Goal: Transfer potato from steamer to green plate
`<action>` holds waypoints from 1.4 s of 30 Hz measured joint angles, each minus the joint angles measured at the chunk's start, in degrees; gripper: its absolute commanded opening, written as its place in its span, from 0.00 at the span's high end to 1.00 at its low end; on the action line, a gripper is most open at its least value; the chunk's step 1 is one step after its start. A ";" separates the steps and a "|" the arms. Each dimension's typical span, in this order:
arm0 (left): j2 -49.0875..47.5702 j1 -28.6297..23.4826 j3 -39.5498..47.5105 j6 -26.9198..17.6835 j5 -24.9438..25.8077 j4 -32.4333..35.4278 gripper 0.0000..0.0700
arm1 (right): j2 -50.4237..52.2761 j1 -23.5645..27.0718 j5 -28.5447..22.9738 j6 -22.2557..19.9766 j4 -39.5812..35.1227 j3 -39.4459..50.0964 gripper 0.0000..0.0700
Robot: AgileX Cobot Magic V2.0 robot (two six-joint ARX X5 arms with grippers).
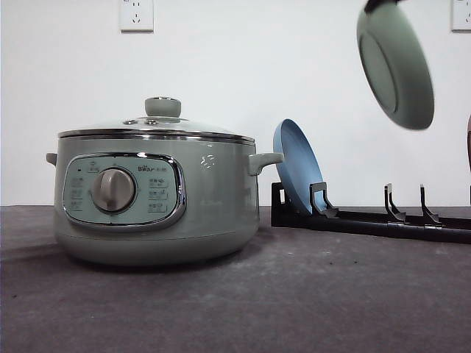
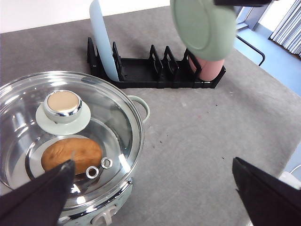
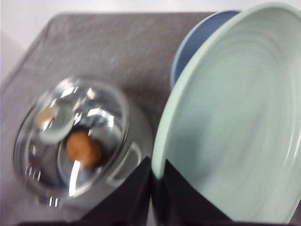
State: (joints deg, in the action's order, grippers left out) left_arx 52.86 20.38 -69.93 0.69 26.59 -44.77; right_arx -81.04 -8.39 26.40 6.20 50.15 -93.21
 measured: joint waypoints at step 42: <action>0.00 0.00 0.00 -0.12 0.00 -0.80 0.00 | 2.77 -54.09 -47.90 13.79 1.31 40.23 0.99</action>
State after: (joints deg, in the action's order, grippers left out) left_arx 52.86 20.38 -69.93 0.57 26.59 -45.58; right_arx -78.27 -62.48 -21.50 19.99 51.46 -52.98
